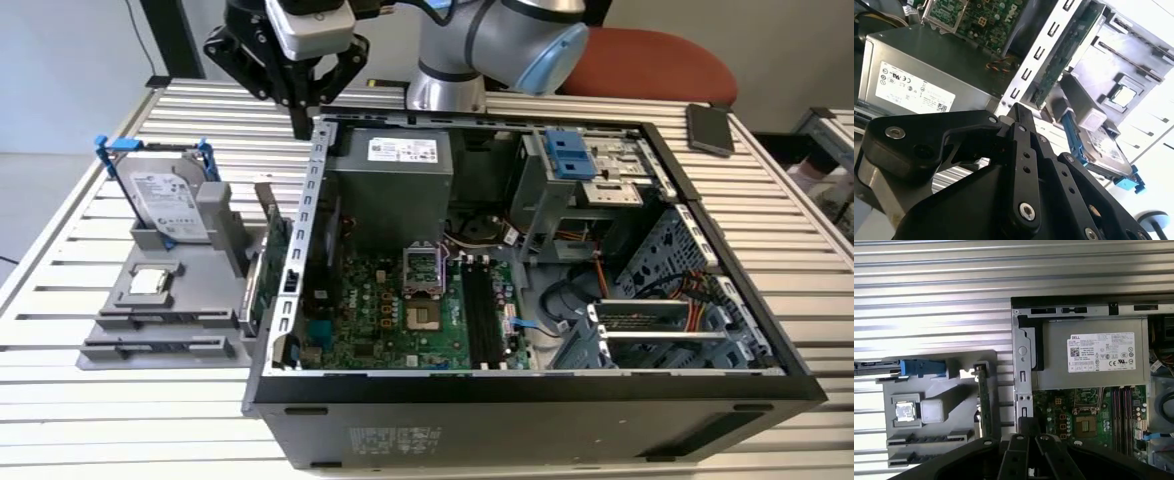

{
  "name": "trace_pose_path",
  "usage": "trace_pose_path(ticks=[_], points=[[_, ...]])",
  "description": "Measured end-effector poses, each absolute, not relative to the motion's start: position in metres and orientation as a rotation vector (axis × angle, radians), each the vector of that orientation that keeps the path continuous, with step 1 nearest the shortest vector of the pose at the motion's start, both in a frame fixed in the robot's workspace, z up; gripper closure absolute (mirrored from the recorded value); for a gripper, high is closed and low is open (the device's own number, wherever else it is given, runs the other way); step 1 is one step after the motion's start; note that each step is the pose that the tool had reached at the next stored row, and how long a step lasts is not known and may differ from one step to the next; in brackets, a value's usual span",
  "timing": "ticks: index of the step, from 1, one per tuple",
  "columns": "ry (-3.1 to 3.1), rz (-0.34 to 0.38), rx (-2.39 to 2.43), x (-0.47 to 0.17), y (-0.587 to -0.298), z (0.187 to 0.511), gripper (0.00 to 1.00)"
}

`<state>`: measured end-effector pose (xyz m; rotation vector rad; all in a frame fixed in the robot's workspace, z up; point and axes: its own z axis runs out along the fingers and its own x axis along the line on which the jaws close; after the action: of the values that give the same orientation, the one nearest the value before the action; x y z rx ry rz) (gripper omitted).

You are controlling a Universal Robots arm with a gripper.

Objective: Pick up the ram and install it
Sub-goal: 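Reach for the ram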

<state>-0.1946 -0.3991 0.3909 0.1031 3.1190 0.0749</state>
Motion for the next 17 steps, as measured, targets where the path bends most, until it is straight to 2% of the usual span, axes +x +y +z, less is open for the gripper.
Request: trace_pose_path(ticks=[17], points=[[3.119,0.075,0.095,-0.225,-0.399,0.391,1.00]])
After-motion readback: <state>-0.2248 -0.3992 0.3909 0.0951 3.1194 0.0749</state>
